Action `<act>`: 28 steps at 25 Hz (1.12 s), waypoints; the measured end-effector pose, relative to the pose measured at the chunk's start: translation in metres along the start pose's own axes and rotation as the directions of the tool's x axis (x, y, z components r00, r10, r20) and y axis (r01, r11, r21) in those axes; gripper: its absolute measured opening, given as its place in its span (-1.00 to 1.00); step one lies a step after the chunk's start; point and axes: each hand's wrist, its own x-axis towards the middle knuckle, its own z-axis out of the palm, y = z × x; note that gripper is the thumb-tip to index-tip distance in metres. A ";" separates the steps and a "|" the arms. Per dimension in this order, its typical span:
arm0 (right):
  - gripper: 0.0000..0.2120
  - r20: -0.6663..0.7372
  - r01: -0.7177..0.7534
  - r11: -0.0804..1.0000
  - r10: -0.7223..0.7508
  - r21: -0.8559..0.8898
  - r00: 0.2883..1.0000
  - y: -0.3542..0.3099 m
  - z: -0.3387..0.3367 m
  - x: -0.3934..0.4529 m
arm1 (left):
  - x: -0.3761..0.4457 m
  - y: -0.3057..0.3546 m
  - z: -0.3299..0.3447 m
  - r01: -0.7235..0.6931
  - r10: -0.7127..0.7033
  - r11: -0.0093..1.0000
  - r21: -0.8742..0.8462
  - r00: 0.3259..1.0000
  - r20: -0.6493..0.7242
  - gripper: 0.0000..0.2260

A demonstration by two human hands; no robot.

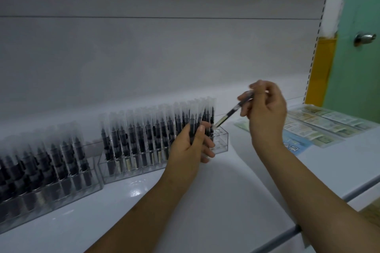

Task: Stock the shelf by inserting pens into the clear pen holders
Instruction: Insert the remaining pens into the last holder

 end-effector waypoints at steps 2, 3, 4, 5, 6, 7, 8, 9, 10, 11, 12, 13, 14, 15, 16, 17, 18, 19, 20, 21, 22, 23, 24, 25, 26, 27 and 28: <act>-0.78 -0.071 0.084 0.994 -0.089 -0.071 0.993 0.001 -0.002 0.001 | 0.000 0.000 -0.002 -0.037 0.038 0.998 0.045 0.999 -0.020 -0.80; -0.80 -0.028 0.135 0.979 -0.141 -0.151 0.990 0.002 -0.001 -0.001 | 0.000 0.000 -0.002 -0.041 0.042 0.998 0.057 0.999 -0.023 -0.79; -0.81 0.039 0.183 0.954 -0.179 -0.236 0.983 0.004 0.001 -0.004 | 0.000 0.000 -0.003 -0.037 0.039 0.997 0.068 0.999 -0.028 -0.79; -0.83 0.111 0.218 0.924 -0.193 -0.314 0.975 0.007 0.003 -0.006 | 0.000 0.000 -0.003 -0.030 0.033 0.996 0.078 0.999 -0.033 -0.81; -0.84 0.183 0.239 0.895 -0.181 -0.378 0.966 0.010 0.005 -0.006 | 0.001 -0.001 -0.002 -0.023 0.026 0.997 0.080 0.999 -0.040 -0.86; -0.85 0.254 0.247 0.870 -0.146 -0.426 0.956 0.014 0.006 -0.005 | 0.001 0.000 -0.002 -0.016 0.019 0.997 0.070 0.999 -0.049 -0.89; -0.85 0.322 0.247 0.853 -0.099 -0.460 0.941 0.018 0.007 -0.005 | 0.001 0.000 -0.001 -0.005 0.008 0.999 0.052 0.998 -0.061 -0.90; -0.85 0.378 0.248 0.839 -0.055 -0.485 0.924 0.022 0.007 -0.004 | 0.002 0.001 -0.001 0.010 -0.009 1.000 0.025 0.997 -0.071 -0.89; -0.85 0.417 0.259 0.825 -0.031 -0.502 0.908 0.025 0.008 -0.003 | 0.001 0.003 -0.001 0.022 -0.022 1.000 -0.007 0.997 -0.077 -0.88; -0.85 0.443 0.280 0.811 -0.029 -0.514 0.896 0.026 0.008 -0.003 | 0.001 0.005 -0.001 0.026 -0.028 0.999 -0.029 0.997 -0.077 -0.88; -0.85 0.462 0.309 0.795 -0.041 -0.522 0.886 0.026 0.009 -0.003 | 0.000 0.006 -0.001 0.021 -0.023 0.999 -0.030 0.997 -0.073 -0.88; -0.83 0.478 0.340 0.778 -0.058 -0.528 0.876 0.026 0.010 -0.004 | 0.000 0.006 0.000 0.015 -0.017 1.000 -0.019 0.998 -0.066 -0.89; -0.82 0.491 0.368 0.761 -0.076 -0.534 0.868 0.026 0.012 -0.004 | -0.001 0.006 0.000 0.012 -0.012 1.000 -0.010 0.998 -0.062 -0.88; -0.80 0.497 0.392 0.742 -0.092 -0.543 0.863 0.026 0.014 -0.004 | -0.001 0.006 0.001 0.013 -0.014 1.000 -0.011 0.998 -0.060 -0.86; -0.78 0.498 0.409 0.725 -0.106 -0.553 0.861 0.028 0.015 -0.004 | -0.001 0.006 0.002 0.015 -0.016 1.000 -0.016 0.998 -0.059 -0.83; -0.77 0.496 0.423 0.710 -0.119 -0.563 0.860 0.029 0.016 -0.004 | -0.002 0.005 0.003 0.013 -0.014 1.000 -0.019 0.998 -0.056 -0.81; -0.77 0.495 0.436 0.695 -0.131 -0.572 0.859 0.029 0.017 -0.004 | -0.002 0.005 0.003 0.006 -0.007 1.000 -0.020 0.999 -0.053 -0.79; -0.76 0.494 0.446 0.684 -0.142 -0.577 0.858 0.030 0.018 -0.004 | -0.002 0.005 0.003 0.000 -0.001 1.000 -0.019 0.999 -0.051 -0.79; -0.77 0.490 0.448 0.682 -0.149 -0.578 0.859 0.031 0.017 -0.004 | -0.003 0.005 0.003 -0.004 0.003 1.000 -0.017 0.999 -0.050 -0.79; -0.78 0.481 0.439 0.689 -0.148 -0.577 0.864 0.031 0.017 -0.003 | -0.003 0.006 0.003 -0.007 0.006 1.000 -0.018 0.999 -0.048 -0.79; -0.79 0.466 0.420 0.703 -0.143 -0.573 0.873 0.031 0.017 -0.002 | -0.003 0.006 0.002 -0.006 0.005 1.000 -0.024 0.999 -0.046 -0.79; -0.79 0.447 0.400 0.716 -0.136 -0.572 0.884 0.032 0.017 -0.001 | -0.003 0.005 0.002 -0.002 0.001 0.999 -0.034 0.999 -0.045 -0.79; -0.78 0.429 0.383 0.721 -0.131 -0.577 0.894 0.033 0.018 0.000 | -0.002 0.005 0.002 0.002 -0.004 0.999 -0.043 0.999 -0.044 -0.78; -0.76 0.418 0.373 0.719 -0.126 -0.586 0.900 0.035 0.018 0.002 | -0.002 0.005 0.002 0.006 -0.008 0.999 -0.048 0.999 -0.044 -0.78; -0.73 0.418 0.372 0.712 -0.121 -0.595 0.900 0.036 0.018 0.003 | -0.002 0.005 0.002 0.009 -0.011 0.999 -0.048 0.999 -0.044 -0.79; -0.71 0.424 0.379 0.704 -0.122 -0.601 0.897 0.036 0.018 0.004 | -0.002 0.005 0.002 0.012 -0.013 0.999 -0.046 0.999 -0.042 -0.79; -0.70 0.436 0.395 0.691 -0.128 -0.605 0.891 0.037 0.018 0.004 | -0.002 0.004 0.002 0.013 -0.015 0.999 -0.044 0.999 -0.037 -0.80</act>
